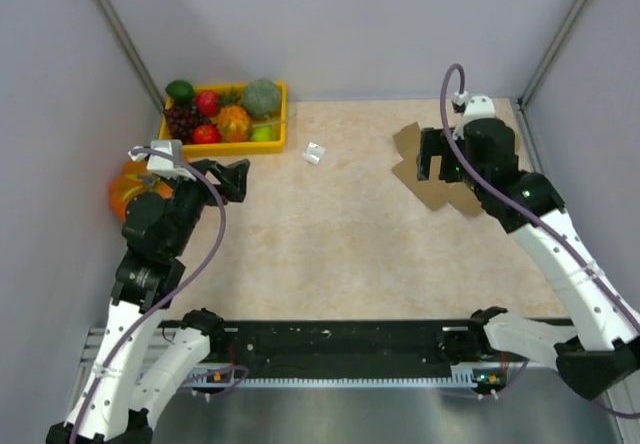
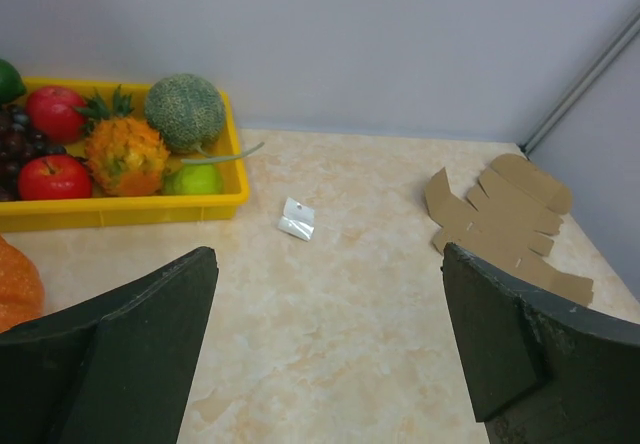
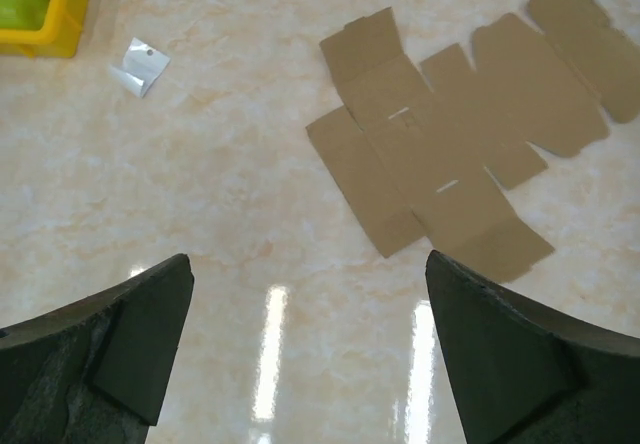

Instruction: Fold the paper box

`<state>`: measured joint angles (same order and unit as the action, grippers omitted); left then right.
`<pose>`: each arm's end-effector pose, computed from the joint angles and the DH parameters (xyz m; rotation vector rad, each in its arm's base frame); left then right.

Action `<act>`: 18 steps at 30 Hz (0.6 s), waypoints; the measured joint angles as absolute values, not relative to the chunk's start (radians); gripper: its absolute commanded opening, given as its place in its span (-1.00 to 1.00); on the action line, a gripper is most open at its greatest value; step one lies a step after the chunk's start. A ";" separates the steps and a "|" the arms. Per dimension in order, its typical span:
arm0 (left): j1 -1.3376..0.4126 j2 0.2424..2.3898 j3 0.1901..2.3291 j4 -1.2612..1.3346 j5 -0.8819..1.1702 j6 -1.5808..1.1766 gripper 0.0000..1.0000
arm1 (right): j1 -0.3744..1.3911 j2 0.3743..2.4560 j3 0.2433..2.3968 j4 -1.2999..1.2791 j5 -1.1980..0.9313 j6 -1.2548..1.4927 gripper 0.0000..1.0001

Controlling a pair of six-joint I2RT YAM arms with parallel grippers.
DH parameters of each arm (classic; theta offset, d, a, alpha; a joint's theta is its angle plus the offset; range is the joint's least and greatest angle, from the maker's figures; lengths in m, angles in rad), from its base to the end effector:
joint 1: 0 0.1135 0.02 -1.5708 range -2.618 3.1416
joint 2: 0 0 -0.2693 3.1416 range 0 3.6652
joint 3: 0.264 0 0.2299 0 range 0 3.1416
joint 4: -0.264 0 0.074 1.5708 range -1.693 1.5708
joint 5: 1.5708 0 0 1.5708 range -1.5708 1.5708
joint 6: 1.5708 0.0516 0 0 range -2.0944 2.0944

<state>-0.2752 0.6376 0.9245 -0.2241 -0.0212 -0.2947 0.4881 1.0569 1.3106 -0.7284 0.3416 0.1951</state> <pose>0.1204 -0.0329 0.4020 -0.0320 1.5236 -0.4407 0.1816 0.0769 0.4057 -0.0839 2.0153 0.0842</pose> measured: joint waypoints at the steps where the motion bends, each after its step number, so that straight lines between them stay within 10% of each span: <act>1: -0.275 0.642 0.923 -0.226 -0.007 -0.304 0.96 | 0.467 1.091 1.311 -0.707 0.288 0.199 0.98; 18: -0.313 0.739 0.634 -0.201 0.370 -0.500 0.89 | -0.170 1.533 0.762 0.002 -0.428 0.842 0.46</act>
